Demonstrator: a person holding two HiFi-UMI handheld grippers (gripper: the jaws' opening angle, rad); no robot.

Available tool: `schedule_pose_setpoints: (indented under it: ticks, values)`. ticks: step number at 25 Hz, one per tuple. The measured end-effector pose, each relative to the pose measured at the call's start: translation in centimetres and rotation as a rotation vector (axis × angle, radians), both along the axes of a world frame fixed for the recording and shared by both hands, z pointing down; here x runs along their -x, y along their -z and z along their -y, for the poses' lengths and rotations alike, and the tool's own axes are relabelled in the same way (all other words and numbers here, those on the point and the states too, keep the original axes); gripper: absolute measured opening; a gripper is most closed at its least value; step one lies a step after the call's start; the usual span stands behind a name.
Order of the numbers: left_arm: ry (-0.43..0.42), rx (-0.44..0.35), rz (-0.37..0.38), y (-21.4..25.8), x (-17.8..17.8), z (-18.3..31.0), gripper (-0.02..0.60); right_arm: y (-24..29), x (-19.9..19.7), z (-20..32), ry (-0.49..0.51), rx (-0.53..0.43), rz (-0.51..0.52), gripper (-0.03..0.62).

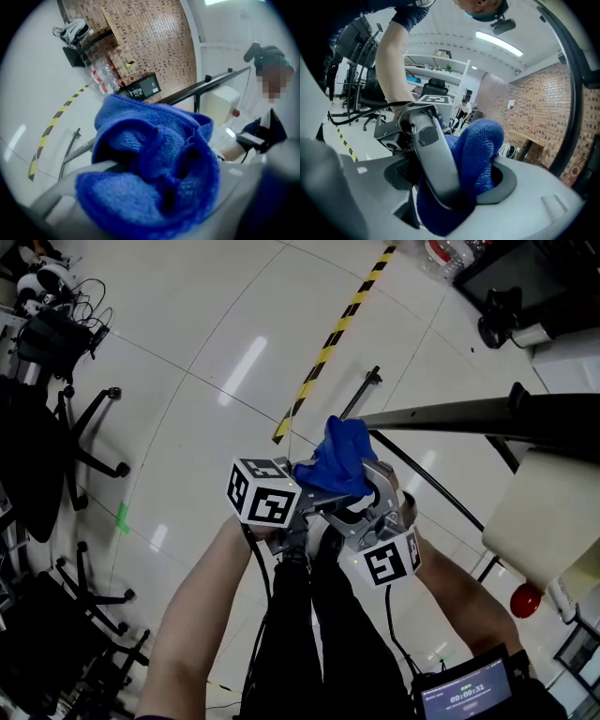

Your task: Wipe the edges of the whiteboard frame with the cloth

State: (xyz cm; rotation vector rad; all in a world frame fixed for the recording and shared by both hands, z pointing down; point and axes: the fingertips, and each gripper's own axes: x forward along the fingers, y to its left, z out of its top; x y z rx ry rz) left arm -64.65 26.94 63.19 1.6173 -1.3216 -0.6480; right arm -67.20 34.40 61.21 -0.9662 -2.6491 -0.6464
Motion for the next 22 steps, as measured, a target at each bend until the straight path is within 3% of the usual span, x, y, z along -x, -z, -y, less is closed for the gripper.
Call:
schedule_pose_setpoints:
  ticks: [4, 7, 10, 12, 14, 16, 19, 21, 22]
  values:
    - [0.1, 0.126, 0.045, -3.2, 2.4, -0.7, 0.178, -1.0, -0.7, 2.1, -0.049, 0.012, -0.059, 0.341]
    - [0.109, 0.249, 0.161, -5.2, 3.8, -1.0, 0.173, -1.8, -1.7, 2.6, -0.068, 0.048, -0.122, 0.33]
    - [0.112, 0.474, 0.319, -8.6, 5.9, -1.8, 0.175, -3.0, -3.8, 2.7, -0.082, 0.07, -0.206, 0.313]
    - [0.078, 0.647, 0.464, -11.6, 7.7, -2.8, 0.175, -3.7, -6.0, 2.6, -0.094, 0.091, -0.276, 0.296]
    - [-0.031, 0.77, 0.67, -14.8, 9.1, -3.4, 0.175, -4.5, -8.5, 2.7, -0.111, 0.117, -0.343, 0.287]
    - [-0.209, 0.818, 0.9, -17.3, 9.6, -2.9, 0.175, -5.1, -10.9, 3.1, -0.13, 0.128, -0.389, 0.276]
    - [-0.485, 0.777, 1.205, -19.5, 9.3, -0.6, 0.175, -5.5, -13.6, 4.6, -0.186, 0.147, -0.426, 0.262]
    - [-0.6, 0.718, 1.335, -19.8, 8.8, 1.2, 0.175, -5.4, -14.4, 5.6, -0.239, 0.166, -0.436, 0.256]
    - [-0.616, 0.692, 1.367, -19.5, 8.5, 2.2, 0.176, -5.2, -14.5, 6.0, -0.262, 0.174, -0.434, 0.256]
